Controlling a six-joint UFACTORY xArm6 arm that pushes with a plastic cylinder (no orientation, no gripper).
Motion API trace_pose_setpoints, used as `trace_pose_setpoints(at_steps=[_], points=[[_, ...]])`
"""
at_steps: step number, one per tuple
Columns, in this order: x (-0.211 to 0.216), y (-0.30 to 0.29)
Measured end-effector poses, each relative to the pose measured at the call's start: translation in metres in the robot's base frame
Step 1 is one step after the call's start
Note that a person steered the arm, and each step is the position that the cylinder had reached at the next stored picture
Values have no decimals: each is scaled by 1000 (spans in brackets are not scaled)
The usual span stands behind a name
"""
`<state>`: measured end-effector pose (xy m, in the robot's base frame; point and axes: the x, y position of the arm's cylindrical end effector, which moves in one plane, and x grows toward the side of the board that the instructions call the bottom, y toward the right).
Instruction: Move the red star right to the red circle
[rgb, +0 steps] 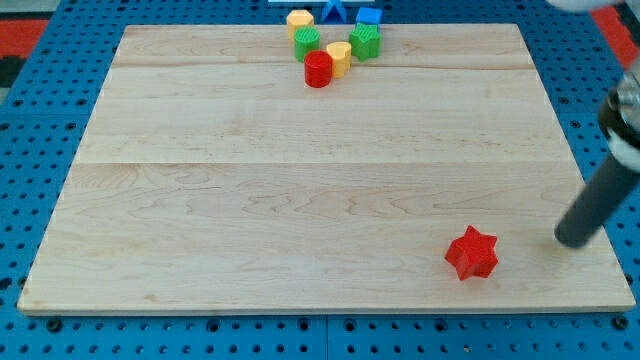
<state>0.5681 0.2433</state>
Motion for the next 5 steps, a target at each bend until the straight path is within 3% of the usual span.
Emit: trace_pose_setpoints(at_steps=[1,3,4,5], points=[[11,-69],[-20,-218],[-54,-267],[-96,-263]])
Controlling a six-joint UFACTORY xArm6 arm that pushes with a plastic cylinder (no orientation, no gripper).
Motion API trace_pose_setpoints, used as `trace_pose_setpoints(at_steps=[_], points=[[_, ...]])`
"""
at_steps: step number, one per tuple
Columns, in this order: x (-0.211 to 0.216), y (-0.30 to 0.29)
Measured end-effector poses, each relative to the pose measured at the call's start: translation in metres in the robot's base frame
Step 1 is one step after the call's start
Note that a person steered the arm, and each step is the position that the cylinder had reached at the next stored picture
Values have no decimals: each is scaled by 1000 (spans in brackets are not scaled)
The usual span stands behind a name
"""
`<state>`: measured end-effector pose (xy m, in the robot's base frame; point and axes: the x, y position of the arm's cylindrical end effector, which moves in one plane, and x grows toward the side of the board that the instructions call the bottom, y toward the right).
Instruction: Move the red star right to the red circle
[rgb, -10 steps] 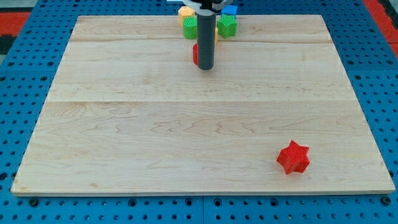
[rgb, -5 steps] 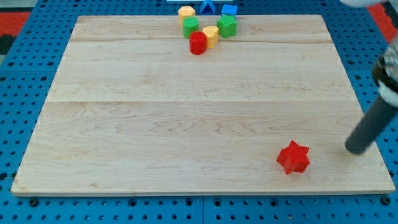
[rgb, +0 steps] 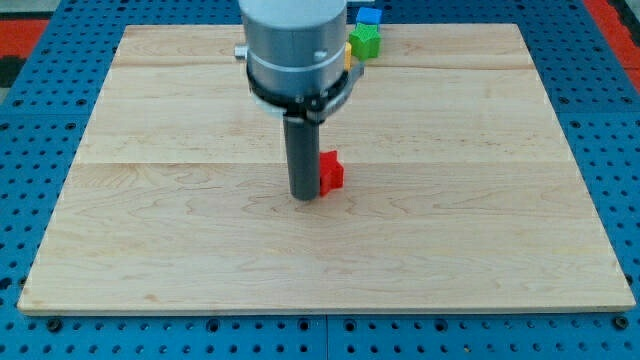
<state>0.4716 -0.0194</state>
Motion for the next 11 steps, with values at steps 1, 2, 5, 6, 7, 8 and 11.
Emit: trace_pose_setpoints(at_steps=[1,2,5,6,7,8,11], points=[[-32,12],[-23,35],[-36,77],[-69,45],[-101,34],[-94,85],[-116,100]])
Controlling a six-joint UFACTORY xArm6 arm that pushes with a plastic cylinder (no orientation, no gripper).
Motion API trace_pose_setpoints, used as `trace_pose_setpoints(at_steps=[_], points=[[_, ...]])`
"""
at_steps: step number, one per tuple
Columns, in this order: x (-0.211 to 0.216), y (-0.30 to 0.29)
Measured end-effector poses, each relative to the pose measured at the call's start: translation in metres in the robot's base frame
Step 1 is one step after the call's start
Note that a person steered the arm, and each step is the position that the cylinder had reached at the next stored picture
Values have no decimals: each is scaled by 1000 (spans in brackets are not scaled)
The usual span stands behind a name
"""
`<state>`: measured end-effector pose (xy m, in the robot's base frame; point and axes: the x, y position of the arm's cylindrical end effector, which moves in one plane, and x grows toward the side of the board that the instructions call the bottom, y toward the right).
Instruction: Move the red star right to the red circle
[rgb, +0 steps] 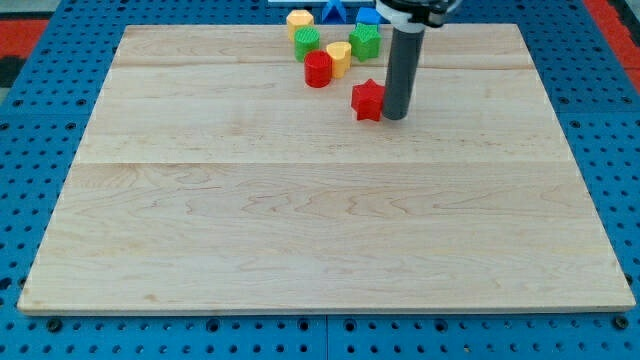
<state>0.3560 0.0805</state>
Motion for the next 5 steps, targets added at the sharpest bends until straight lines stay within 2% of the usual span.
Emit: trace_pose_setpoints(at_steps=[2,3,4,5], points=[[-38,-50],[-16,-42],[8,-62],[-14,-66]])
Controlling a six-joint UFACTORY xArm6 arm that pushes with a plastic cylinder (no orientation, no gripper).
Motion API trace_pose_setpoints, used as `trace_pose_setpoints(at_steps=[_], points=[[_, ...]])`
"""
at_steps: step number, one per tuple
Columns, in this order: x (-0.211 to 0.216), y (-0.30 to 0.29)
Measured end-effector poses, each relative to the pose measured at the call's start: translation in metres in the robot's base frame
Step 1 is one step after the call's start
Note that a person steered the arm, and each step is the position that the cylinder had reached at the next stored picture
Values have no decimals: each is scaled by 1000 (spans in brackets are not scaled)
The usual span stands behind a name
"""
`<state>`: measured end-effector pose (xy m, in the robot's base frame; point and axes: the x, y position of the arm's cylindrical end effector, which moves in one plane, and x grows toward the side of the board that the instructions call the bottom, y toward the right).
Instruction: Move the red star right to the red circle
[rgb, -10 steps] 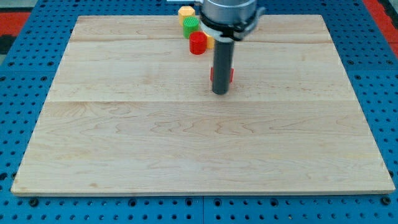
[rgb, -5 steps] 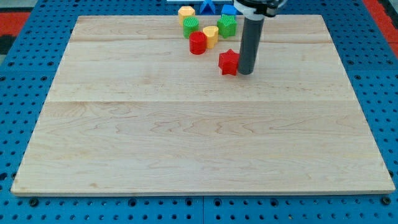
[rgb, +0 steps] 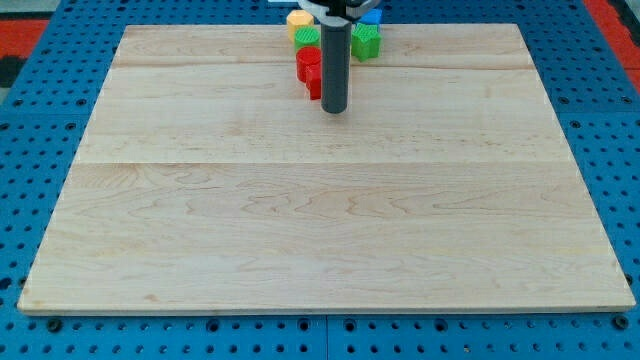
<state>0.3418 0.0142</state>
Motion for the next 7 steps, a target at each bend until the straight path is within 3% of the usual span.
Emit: trace_pose_setpoints(at_steps=[2,4,6,7], points=[[-42,-1],[-49,-1],[-32,5],[22,-29]])
